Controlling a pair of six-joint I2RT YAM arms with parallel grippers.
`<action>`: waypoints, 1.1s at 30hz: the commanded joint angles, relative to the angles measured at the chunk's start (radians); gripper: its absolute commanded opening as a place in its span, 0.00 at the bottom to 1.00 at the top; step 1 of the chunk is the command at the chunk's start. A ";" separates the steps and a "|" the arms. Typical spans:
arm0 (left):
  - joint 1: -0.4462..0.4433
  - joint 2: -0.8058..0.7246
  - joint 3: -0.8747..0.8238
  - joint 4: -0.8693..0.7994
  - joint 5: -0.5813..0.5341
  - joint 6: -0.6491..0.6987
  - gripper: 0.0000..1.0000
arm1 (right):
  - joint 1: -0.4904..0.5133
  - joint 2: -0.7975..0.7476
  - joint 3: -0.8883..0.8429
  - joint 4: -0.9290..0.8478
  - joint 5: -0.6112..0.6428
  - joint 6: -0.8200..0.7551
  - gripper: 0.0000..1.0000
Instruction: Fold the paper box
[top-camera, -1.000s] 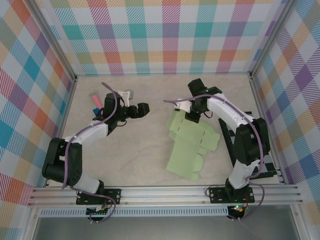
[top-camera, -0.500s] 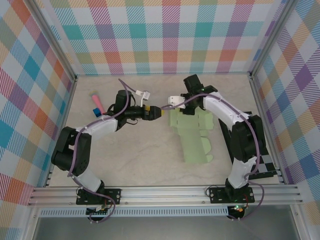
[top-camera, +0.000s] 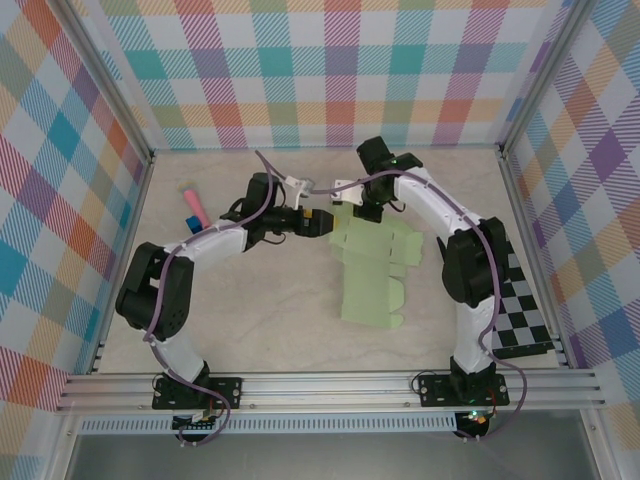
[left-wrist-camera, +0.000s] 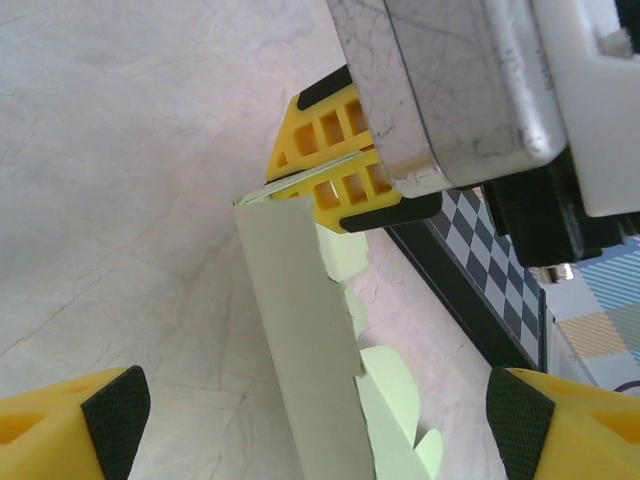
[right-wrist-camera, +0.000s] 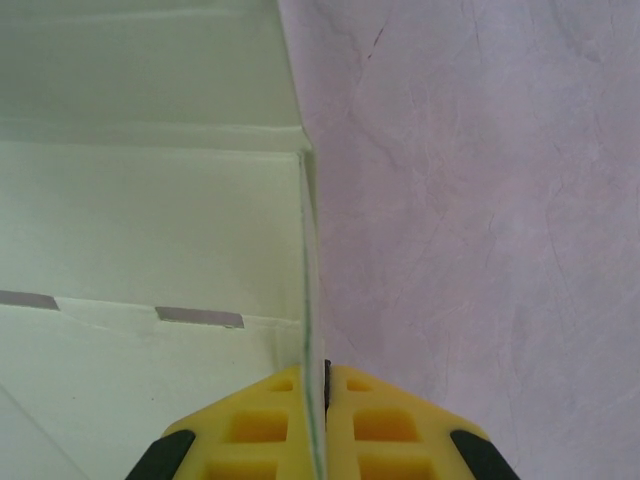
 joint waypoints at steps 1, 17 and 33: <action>-0.010 0.022 0.028 -0.041 0.003 0.019 0.84 | 0.005 0.024 0.028 -0.081 -0.029 0.047 0.00; -0.010 0.029 0.044 -0.126 -0.022 0.103 0.00 | -0.017 -0.018 -0.018 -0.074 -0.192 0.023 0.17; 0.002 0.037 -0.110 0.080 -0.286 -0.213 0.00 | 0.010 -0.438 -0.443 0.454 -0.031 1.204 0.56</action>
